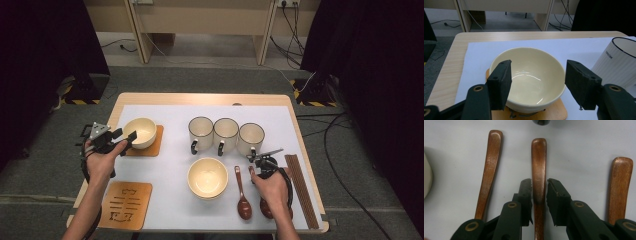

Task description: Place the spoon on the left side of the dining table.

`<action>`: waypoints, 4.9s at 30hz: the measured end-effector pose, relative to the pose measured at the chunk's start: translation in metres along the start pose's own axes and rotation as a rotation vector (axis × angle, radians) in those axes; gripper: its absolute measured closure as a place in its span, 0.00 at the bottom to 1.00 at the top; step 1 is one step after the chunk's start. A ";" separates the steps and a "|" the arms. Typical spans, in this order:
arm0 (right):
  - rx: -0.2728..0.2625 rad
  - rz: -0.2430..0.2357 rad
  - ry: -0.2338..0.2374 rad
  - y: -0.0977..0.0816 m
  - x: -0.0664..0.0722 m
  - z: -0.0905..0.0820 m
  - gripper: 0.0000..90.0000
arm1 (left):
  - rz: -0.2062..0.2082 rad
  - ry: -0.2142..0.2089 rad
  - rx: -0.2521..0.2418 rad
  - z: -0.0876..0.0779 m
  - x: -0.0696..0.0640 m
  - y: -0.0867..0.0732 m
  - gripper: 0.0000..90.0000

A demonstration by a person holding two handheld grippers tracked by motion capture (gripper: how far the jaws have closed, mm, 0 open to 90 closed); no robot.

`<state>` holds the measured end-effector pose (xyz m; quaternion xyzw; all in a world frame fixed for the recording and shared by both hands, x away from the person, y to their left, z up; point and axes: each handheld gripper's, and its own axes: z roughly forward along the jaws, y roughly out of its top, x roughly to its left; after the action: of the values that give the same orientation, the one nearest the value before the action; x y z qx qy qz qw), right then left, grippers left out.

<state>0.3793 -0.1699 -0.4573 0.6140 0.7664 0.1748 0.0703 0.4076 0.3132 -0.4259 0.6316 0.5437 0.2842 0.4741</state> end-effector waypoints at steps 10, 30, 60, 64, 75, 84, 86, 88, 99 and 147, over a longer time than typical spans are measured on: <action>0.046 0.041 -0.051 0.007 0.005 0.002 0.87 | 0.007 -0.006 -0.004 -0.001 -0.001 0.001 0.42; 0.042 0.018 0.006 0.009 0.002 0.003 0.94 | 0.007 -0.003 -0.015 -0.004 0.000 0.004 0.42; -0.182 -0.076 0.054 -0.005 0.007 -0.027 0.94 | -0.003 0.009 -0.040 -0.008 -0.004 0.007 0.40; -0.237 -0.090 0.070 -0.007 0.006 -0.034 0.94 | 0.002 0.005 -0.044 -0.008 -0.006 0.007 0.39; -0.351 -0.125 0.093 -0.006 0.007 -0.047 0.95 | 0.003 -0.002 -0.050 -0.009 -0.011 0.007 0.39; -0.429 -0.141 0.115 -0.004 0.010 -0.054 0.95 | 0.004 -0.014 -0.052 -0.010 -0.014 0.006 0.39; -0.445 -0.150 0.119 -0.003 0.010 -0.056 0.94 | 0.007 -0.015 -0.051 -0.011 -0.014 0.006 0.39; -0.467 -0.158 0.126 -0.002 0.011 -0.058 0.94 | 0.006 -0.016 -0.053 -0.012 -0.015 0.007 0.39; -0.598 -0.179 0.137 0.005 0.013 -0.068 0.94 | 0.021 -0.043 -0.057 -0.015 -0.024 0.008 0.39; -0.835 -0.258 0.153 0.049 0.046 -0.077 0.94 | 0.109 -0.290 -0.075 0.000 -0.115 0.057 0.43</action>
<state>0.3881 -0.1303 -0.3635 0.4176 0.7034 0.5043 0.2766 0.4036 0.2058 -0.3559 0.6766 0.4234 0.2355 0.5546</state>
